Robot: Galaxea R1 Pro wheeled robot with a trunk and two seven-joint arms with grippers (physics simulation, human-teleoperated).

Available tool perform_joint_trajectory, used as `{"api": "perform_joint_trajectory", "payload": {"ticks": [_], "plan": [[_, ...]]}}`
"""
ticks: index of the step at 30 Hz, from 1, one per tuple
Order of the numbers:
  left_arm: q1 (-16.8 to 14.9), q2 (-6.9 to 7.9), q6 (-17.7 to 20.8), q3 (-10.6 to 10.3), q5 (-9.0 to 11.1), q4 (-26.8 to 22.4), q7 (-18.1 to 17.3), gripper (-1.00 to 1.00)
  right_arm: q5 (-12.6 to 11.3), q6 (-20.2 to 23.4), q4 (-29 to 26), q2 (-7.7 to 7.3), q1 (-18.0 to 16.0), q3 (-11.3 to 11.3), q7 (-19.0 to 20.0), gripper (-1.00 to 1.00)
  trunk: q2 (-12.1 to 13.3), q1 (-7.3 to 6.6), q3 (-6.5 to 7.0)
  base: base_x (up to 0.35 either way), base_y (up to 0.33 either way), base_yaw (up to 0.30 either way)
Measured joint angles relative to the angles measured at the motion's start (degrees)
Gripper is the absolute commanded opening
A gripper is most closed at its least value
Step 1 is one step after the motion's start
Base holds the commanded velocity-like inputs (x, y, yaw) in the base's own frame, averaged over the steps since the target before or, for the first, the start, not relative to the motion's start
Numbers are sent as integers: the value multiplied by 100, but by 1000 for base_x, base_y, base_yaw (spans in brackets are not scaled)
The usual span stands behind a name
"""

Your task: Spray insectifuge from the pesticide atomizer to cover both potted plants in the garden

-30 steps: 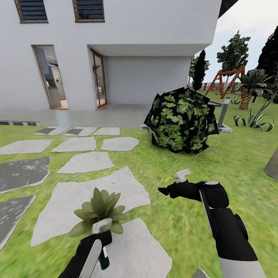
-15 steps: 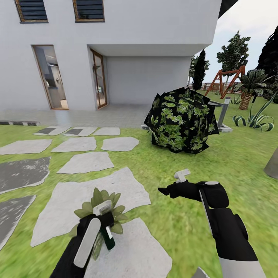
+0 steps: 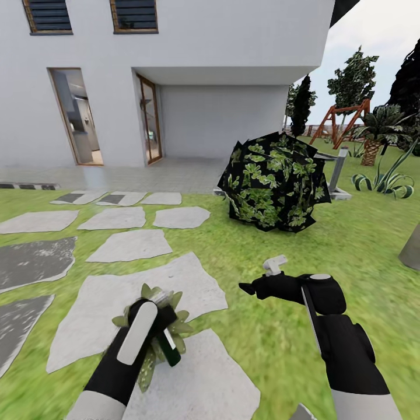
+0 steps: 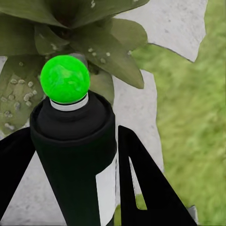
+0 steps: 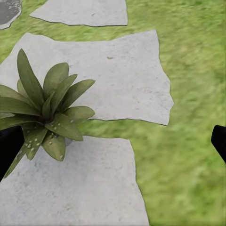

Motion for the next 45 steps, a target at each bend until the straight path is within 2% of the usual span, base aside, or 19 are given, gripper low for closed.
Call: {"api": "perform_joint_trajectory", "payload": {"ticks": [1, 5, 7, 8, 9, 11, 13, 14, 15, 17, 18, 20, 23, 30, 32, 34, 35, 36, 45], "plan": [[-1, -2, -64, -93, -2, 39, -2, -100, 0, -1, 0, 0, 0, 1, 0, 100, 0, 0, 0, 0, 0, 0], [-1, -2, -735, -913, 18, 183, 4, -100, -2, -2, 0, 0, 2, 9, 0, 100, 0, 0, 0, 0, 0, 0], [4, -11, -1111, -1463, 33, 236, -6, -100, -3, -5, 0, 4, 2, 15, -4, 100, 0, 0, 0, 0, 0, 0], [4, -12, -1205, -1592, 33, 260, -6, -100, -3, -6, 0, 5, 2, 16, -5, 100, 0, 0, 0, 0, 0, 0], [5, -16, -1390, -1847, 50, 329, -7, -100, -3, -8, 0, 6, 2, 18, -9, 100, 0, 0, 0, 0, 0, 0], [6, -35, -1770, -2327, 78, 604, -29, -100, -2, -10, 0, 3, 2, 19, -22, 100, 0, 0, 0, 0, 0, 0], [7, -74, -2147, -2611, 95, 956, -162, -100, -3, -10, 0, 5, 2, 19, -30, 100, 0, 0, 0, 0, 0, 0], [6, -82, -2216, -2652, 95, 1035, -228, -100, -4, -10, 0, 6, 2, 20, -31, 100, 0, 0, 0, 0, 0, 0], [7, -107, -2351, -2727, 154, 1269, -476, -100, -3, -11, 0, 4, 2, 20, -33, 100, 0, 0, 0, 0, 0, 0], [5, -127, -2602, -2776, 459, 1588, -718, -100, -3, -10, 0, 2, 2, 20, -31, 100, 0, 0, 0, 0, 0, 0], [5, -130, -2718, -2783, 536, 1676, -753, -100, -4, -10, 0, 2, 2, 20, -30, 100, 0, 0, 0, 0, 0, 0], [3, -137, -3313, -2803, 772, 2102, -837, -100, -3, -10, 0, 1, 2, 20, -30, 100, 0, 0, 0, 0, 0, 0], [2, -141, -3633, -2806, 866, 2344, -868, -100, -4, -10, 0, 1, 2, 20, -28, 100, 0, 0, 0, 0, 0, 0], [4, -141, -3756, -2807, 892, 2416, -883, -100, -4, -15, 0, 3, 2, 20, -27, 100, 0, 0, 0, 0, 0, 0], [28, -109, -3753, -2817, 856, 1920, -720, -100, -5, -17, 0, 4, 2, 20, -22, 100, -1, 0, 0, 0, 0, 0], [88, -80, -3749, -2819, 851, 1463, -291, -100, -4, -18, 0, 2, 2, 21, -21, 100, 0, 0, 0, 0, 0, 0], [159, -54, -3748, -2821, 843, 1059, 163, -100, -5, -17, 0, 2, 2, 20, -20, 100, -1, -1, 0, 0, 0, 0], [203, -30, -3750, -2821, 841, 822, 371, -100, -4, -16, 0, 1, 2, 20, -19, 100, 0, 0, 0, 0, 0, 0], [520, 173, -3627, -2753, 848, -463, 834, -100, -5, -19, 0, 3, 2, 26, -15, 100, 0, 0, 0, 0, 0, 0]]}}
